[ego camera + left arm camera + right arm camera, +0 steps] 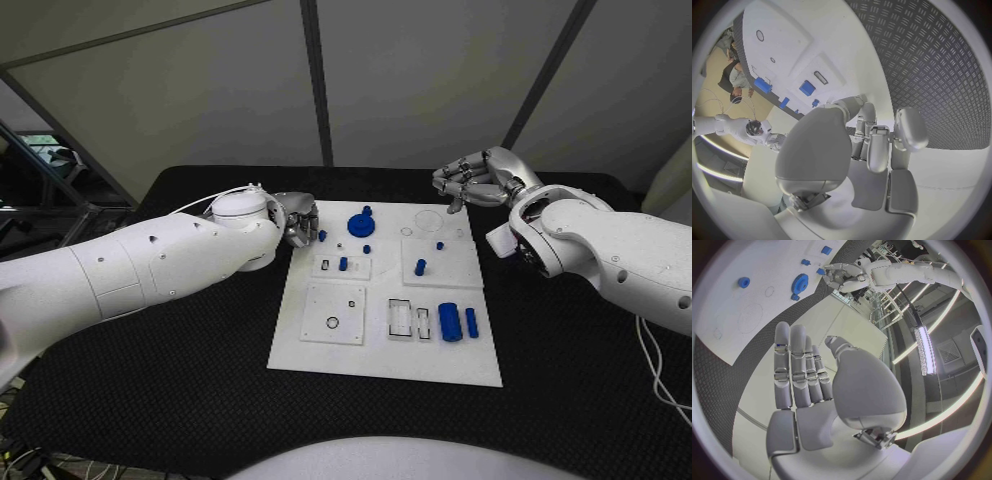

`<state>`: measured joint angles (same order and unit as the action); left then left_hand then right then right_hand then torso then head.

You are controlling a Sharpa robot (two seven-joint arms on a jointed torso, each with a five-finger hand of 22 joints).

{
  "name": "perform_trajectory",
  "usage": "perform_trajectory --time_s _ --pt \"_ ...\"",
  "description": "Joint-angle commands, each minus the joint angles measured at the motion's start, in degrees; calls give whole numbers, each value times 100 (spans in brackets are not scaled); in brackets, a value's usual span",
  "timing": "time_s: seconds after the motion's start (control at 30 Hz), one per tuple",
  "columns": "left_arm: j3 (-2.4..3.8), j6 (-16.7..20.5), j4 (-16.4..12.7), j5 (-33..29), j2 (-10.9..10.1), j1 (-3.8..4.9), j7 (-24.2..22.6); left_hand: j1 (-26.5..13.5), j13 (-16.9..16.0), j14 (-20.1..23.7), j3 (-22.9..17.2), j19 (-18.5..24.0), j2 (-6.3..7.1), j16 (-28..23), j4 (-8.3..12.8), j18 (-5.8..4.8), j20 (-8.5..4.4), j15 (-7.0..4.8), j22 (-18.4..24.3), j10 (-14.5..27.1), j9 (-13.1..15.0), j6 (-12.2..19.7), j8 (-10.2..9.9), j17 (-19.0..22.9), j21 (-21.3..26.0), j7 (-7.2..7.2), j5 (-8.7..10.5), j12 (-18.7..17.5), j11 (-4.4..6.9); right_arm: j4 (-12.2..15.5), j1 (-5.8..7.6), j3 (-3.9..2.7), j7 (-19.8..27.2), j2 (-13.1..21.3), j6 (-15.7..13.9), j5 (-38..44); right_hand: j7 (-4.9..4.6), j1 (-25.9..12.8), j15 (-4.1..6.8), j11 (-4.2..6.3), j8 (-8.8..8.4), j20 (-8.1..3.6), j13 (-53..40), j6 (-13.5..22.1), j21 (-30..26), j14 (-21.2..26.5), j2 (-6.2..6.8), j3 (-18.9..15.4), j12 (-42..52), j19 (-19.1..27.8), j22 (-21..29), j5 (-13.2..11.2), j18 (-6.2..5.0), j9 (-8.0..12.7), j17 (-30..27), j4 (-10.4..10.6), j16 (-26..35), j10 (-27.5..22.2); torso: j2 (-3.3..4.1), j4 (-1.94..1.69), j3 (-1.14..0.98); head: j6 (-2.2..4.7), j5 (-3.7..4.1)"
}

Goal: Assemble the parts on the task board

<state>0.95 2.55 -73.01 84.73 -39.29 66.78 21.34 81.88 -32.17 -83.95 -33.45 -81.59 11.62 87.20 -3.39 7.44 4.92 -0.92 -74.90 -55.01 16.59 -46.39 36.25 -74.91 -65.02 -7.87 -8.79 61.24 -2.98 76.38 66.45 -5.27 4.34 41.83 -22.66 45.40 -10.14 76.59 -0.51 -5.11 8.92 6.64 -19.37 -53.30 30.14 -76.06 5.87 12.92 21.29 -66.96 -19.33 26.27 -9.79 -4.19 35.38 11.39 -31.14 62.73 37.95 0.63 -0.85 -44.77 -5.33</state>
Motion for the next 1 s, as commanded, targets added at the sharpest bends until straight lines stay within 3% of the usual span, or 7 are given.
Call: perform_trajectory --time_s 0.03,0.47,0.73,0.83,0.87,0.93,1.0 --pt "14 -2 -25 -33 -50 8 87 -102 14 -386 -16 -14 45 9 -36 -261 6 18 -819 -49 15 -7 33 -1013 38 5 15 11 -11 1 8 -3 22 2 33 16 3 -25 -27 -20 27 3 7 49 -39 4 14 6 35 -53 8 31 -69 -9 9 19 28 -38 -4 2 2 15 2" --pt "467 -157 -107 -233 -235 35 15 -1134 71 -378 1041 -12 339 -3 -729 -249 29 21 -807 -30 10 315 -18 -983 146 50 33 153 -16 -39 5 -2 15 -20 46 17 3 -25 -27 -20 27 3 7 49 -39 4 14 6 35 -53 8 31 -69 -9 9 19 28 -38 1 9 -5 42 9" --pt "587 -1369 -83 -864 -468 442 173 -1283 95 -278 1973 57 14 -140 -1244 -197 17 5 -725 -14 -61 286 -107 -743 491 71 41 172 10 -45 4 -1 -2 -23 58 34 2 -17 -26 -21 34 2 9 49 -46 2 17 7 45 -59 13 32 -69 -10 13 17 29 -41 -4 12 -9 78 16" --pt "596 -1763 21 -1147 -514 659 112 -1727 171 50 2687 393 -180 -571 -1361 -45 29 28 -434 194 -126 462 -235 -69 1476 32 623 4 -41 -54 4 0 3 -29 60 36 3 -17 -26 -21 35 2 9 48 -47 1 16 7 46 -61 14 32 -69 -11 14 18 28 -40 -3 14 -14 109 13" --pt "597 -1830 73 -1282 -516 724 63 -1769 207 200 2838 551 -217 -771 -1332 21 35 44 -297 267 -140 504 -260 212 1905 9 610 -68 -51 -61 5 0 6 -30 62 37 3 -18 -26 -20 37 2 9 47 -47 -1 16 6 48 -62 14 32 -69 -11 15 19 27 -39 -4 9 -10 113 14" --pt "599 -1892 184 -1593 -500 819 -34 -1747 391 886 3240 1178 -396 -1735 -1275 223 87 60 288 544 -193 616 -337 1387 3483 -5 598 -415 -97 -78 5 0 11 -36 65 37 3 -18 -26 -20 37 2 9 47 -47 -1 16 6 48 -62 14 32 -69 -11 15 19 27 -39 -8 5 -4 116 14" --pt "597 -1949 313 -1953 -462 890 -134 -1735 591 1739 3410 1501 -580 -3096 -1319 271 125 91 731 666 -249 622 -410 2883 4259 -5 594 -755 -72 -98 5 0 15 -45 63 38 3 -18 -26 -20 37 2 9 47 -47 -1 16 6 48 -62 14 32 -69 -11 15 19 27 -39 -6 11 -4 138 12"
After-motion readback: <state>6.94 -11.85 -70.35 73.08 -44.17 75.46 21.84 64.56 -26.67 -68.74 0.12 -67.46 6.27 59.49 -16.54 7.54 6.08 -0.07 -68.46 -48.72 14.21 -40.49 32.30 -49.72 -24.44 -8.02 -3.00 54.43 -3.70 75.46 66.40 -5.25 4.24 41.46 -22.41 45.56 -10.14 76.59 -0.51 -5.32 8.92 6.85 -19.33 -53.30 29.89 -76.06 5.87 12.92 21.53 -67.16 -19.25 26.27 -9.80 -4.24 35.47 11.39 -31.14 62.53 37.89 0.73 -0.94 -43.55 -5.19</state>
